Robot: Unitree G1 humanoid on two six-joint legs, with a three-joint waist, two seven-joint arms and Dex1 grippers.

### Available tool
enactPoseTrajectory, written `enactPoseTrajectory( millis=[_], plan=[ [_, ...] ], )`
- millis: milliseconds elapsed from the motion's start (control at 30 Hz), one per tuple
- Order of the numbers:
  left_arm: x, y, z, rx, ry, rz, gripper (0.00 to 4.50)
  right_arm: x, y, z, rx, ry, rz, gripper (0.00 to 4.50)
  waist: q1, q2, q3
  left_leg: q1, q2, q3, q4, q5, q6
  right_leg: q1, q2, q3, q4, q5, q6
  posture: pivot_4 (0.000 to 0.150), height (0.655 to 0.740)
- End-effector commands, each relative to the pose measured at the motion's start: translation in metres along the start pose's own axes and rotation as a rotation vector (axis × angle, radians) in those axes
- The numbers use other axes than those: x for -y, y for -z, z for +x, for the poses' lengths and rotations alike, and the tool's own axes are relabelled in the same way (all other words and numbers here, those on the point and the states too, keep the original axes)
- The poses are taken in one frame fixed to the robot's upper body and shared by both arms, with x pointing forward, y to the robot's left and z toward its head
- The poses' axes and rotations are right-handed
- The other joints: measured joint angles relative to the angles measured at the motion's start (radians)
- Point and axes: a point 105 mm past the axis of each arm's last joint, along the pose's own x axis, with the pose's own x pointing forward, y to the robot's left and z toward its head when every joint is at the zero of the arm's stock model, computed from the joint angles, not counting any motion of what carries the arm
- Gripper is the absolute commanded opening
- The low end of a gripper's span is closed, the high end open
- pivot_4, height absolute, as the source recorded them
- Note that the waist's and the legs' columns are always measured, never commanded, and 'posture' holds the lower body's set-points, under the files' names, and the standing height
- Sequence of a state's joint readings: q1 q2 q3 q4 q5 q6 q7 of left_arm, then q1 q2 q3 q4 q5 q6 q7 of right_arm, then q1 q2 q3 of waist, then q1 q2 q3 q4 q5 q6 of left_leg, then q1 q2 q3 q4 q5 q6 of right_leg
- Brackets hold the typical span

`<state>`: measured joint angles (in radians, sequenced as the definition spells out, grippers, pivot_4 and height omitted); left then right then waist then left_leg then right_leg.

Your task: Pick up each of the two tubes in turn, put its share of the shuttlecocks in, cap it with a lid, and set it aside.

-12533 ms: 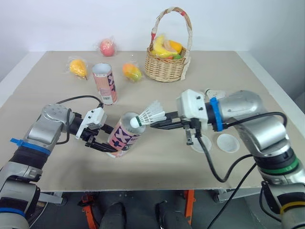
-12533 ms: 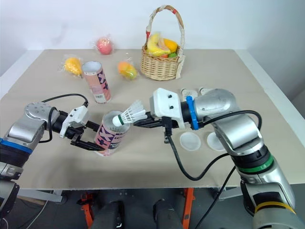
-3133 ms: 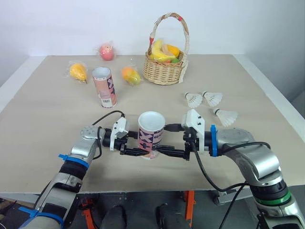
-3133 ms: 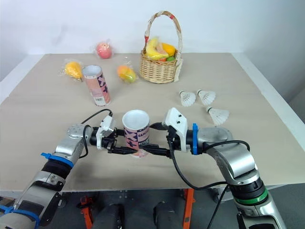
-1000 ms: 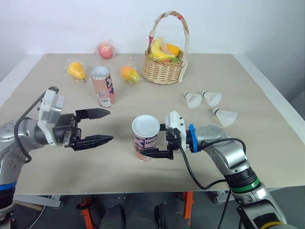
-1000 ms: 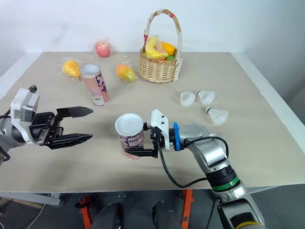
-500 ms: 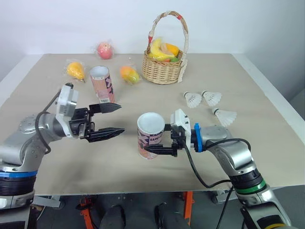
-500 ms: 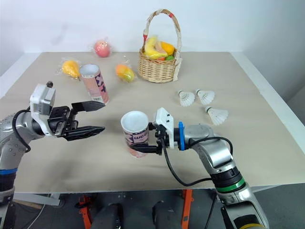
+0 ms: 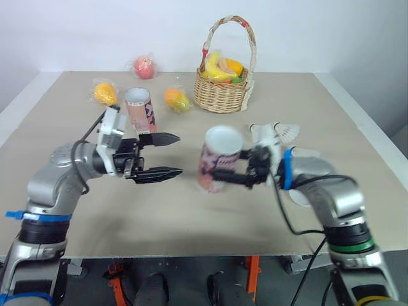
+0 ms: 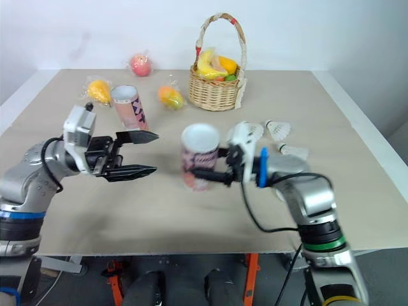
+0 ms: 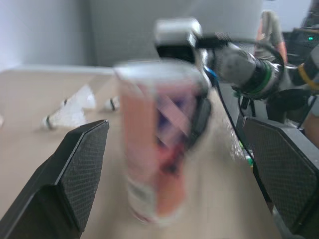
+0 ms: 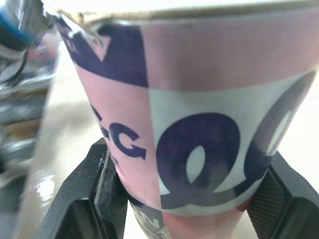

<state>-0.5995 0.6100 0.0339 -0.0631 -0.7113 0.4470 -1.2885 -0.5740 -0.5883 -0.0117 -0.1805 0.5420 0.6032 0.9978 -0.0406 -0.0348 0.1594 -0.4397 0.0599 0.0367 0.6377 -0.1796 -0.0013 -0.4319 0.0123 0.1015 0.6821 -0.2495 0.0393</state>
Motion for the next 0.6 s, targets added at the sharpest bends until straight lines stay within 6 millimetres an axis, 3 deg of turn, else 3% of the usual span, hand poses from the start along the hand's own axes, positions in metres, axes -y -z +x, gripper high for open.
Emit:
enactPoseTrajectory(
  millis=[33, 133, 300, 433, 533, 600],
  plan=[
    [-0.009, -0.008, 0.015, 0.022, 0.027, 0.059, 4.50, 0.057, -0.033, -0.053, 0.041, 0.294, -0.074, 2.86, 0.005, 0.000, 0.000, 0.000, 0.000, 0.000, 0.000, 0.000, 0.000, 0.000, 0.000, 0.000, 0.000, 0.000, 0.000, 0.150, 0.7371],
    [-0.016, -0.007, 0.024, 0.034, 0.040, 0.060, 4.50, 0.108, -0.040, -0.107, 0.015, 0.592, -0.063, 2.86, 0.006, 0.000, 0.000, 0.000, -0.001, 0.000, 0.000, 0.000, 0.000, 0.000, 0.000, 0.001, 0.000, 0.000, 0.000, 0.150, 0.7371],
    [-0.026, 0.008, 0.040, -0.009, 0.048, 0.070, 4.50, 0.159, -0.050, -0.201, -0.006, 1.036, -0.026, 2.86, -0.001, 0.003, 0.001, 0.001, -0.002, 0.002, -0.003, -0.002, 0.003, -0.002, 0.000, 0.005, 0.000, 0.000, -0.004, 0.150, 0.7371],
    [-0.033, 0.015, 0.048, -0.013, 0.031, 0.071, 4.50, 0.168, -0.033, -0.240, 0.006, 1.191, 0.045, 2.86, -0.002, 0.004, 0.001, 0.000, -0.004, 0.003, -0.004, -0.003, 0.005, -0.002, -0.002, 0.007, -0.001, -0.001, -0.004, 0.150, 0.7371],
    [-0.039, 0.020, 0.052, -0.018, 0.002, 0.071, 4.50, 0.168, 0.007, -0.254, -0.037, 1.261, 0.144, 2.86, -0.007, 0.004, 0.001, 0.000, -0.005, 0.004, -0.004, -0.003, 0.005, -0.002, -0.002, 0.008, -0.001, -0.001, -0.004, 0.150, 0.7371],
    [-0.039, 0.022, 0.052, -0.018, -0.002, 0.069, 4.50, 0.167, 0.023, -0.256, -0.040, 1.273, 0.186, 2.86, -0.009, 0.004, 0.001, 0.001, -0.005, 0.005, -0.004, -0.003, 0.005, -0.002, -0.002, 0.009, -0.001, -0.001, -0.003, 0.150, 0.7371]
  ],
)
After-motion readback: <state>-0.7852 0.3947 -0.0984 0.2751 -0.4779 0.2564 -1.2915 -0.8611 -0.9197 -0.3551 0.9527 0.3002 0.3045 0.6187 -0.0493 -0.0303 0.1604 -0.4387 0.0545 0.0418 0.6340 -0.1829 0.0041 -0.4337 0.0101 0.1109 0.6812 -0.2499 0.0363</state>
